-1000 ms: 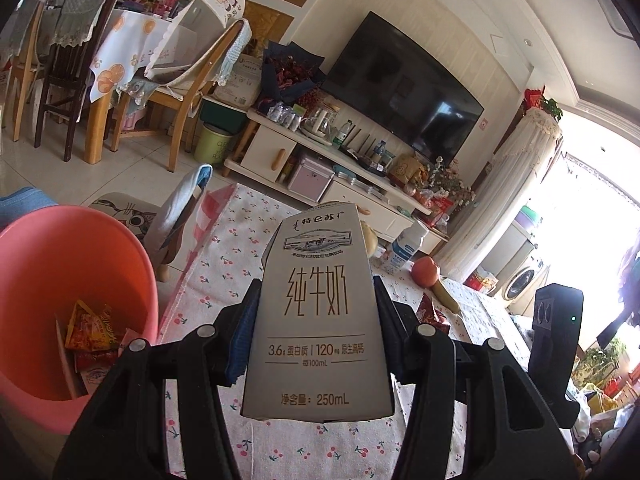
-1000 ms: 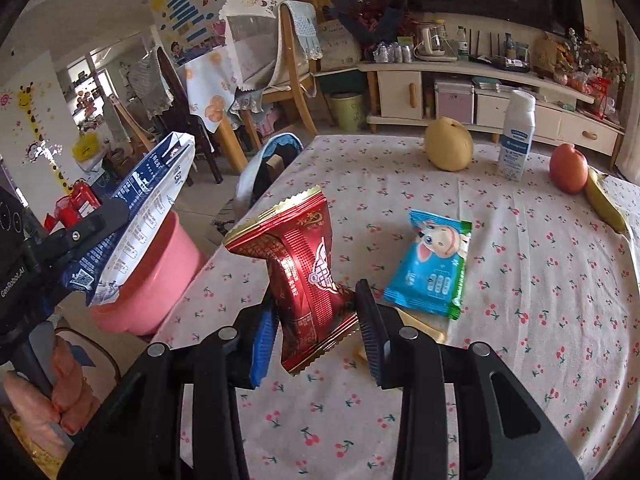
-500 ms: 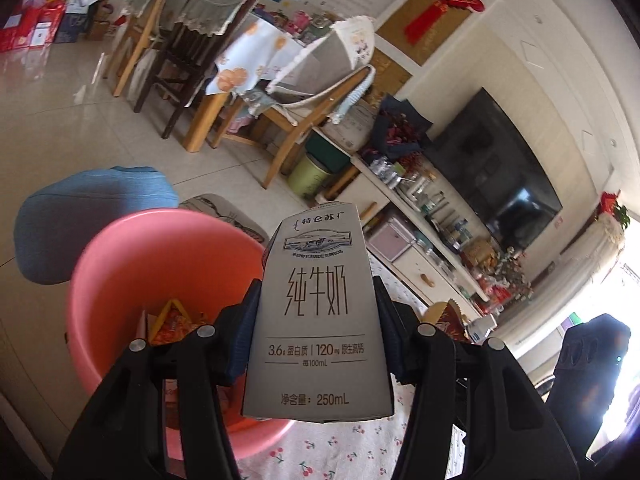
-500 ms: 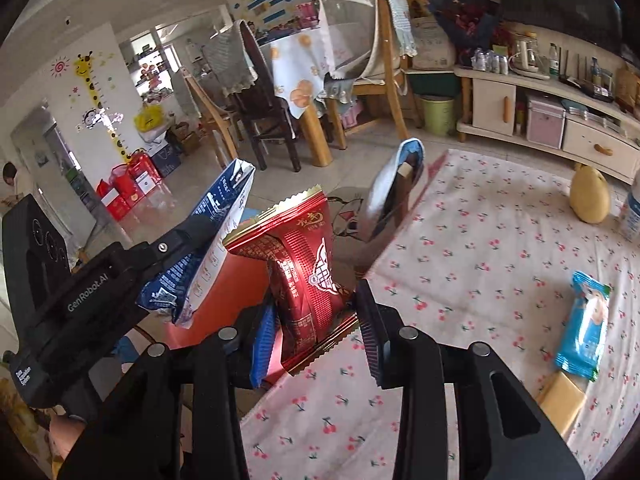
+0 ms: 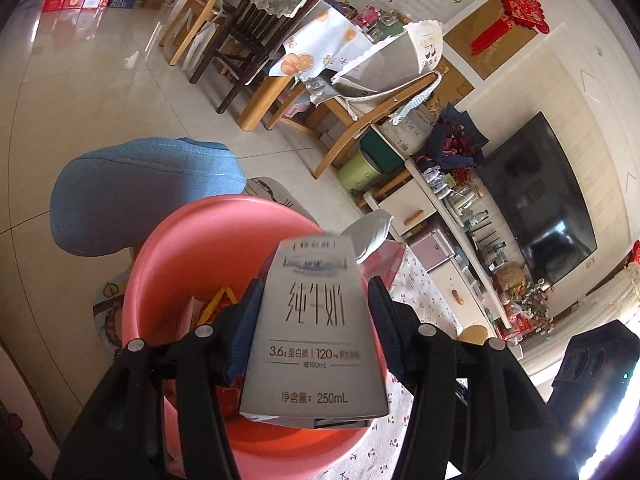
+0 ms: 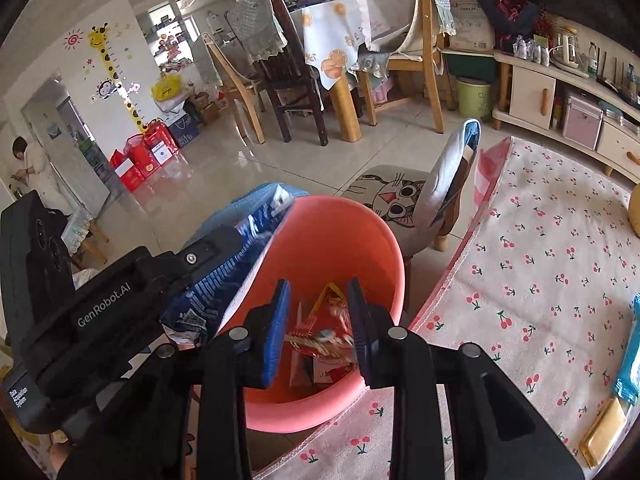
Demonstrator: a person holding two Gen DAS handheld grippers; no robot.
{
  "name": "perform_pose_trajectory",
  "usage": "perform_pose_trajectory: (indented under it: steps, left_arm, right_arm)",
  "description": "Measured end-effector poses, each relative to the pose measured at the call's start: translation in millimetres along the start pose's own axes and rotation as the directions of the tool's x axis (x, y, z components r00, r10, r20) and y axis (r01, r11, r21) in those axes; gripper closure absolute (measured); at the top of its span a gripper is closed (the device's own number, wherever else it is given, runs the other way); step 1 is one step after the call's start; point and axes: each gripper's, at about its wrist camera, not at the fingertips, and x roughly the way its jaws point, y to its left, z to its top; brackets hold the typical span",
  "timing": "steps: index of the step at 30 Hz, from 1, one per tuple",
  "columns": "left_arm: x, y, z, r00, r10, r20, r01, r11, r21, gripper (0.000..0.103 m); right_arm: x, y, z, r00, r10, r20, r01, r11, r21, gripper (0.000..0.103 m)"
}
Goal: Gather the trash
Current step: 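Open both grippers to drop the carton and packet into the bucket, then move both open grippers back over the table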
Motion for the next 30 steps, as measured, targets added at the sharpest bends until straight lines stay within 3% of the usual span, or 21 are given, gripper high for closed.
perform_pose_trajectory:
  steps: [2, 6, 8, 11, 18, 30]
  left_arm:
    - [-1, 5, -1, 1.000, 0.017, 0.009, -0.017, 1.000, -0.027, 0.028]
    - [-8, 4, -2, 0.997, 0.027, 0.077, -0.026, 1.000, -0.018, 0.022]
    - [-11, -1, -4, 0.994, 0.017, 0.105, -0.018, 1.000, 0.002, 0.020]
    - [-12, -14, -8, 0.991, -0.018, 0.135, 0.013, 0.999, 0.040, 0.016]
    - [-10, -47, -20, 0.984, -0.084, 0.158, 0.058, 0.985, 0.161, 0.010]
    - [0, -78, -47, 0.995, -0.040, 0.086, 0.014, 0.960, 0.280, 0.007]
  right_arm:
    - [0, -5, -1, 1.000, 0.002, -0.009, -0.002, 1.000, 0.024, 0.066]
    - [-18, -15, -7, 0.999, -0.036, 0.027, 0.035, 0.999, 0.038, 0.028]
    - [-28, -19, -13, 0.995, -0.085, 0.045, 0.083, 0.996, 0.030, 0.018]
    - [-41, -30, -24, 0.987, -0.150, 0.048, 0.150, 0.989, 0.020, 0.014]
    - [-68, -62, -54, 0.981, -0.184, 0.069, 0.179, 0.981, 0.070, 0.010]
    - [-124, -102, -83, 0.931, -0.339, 0.134, 0.334, 0.940, 0.065, 0.005]
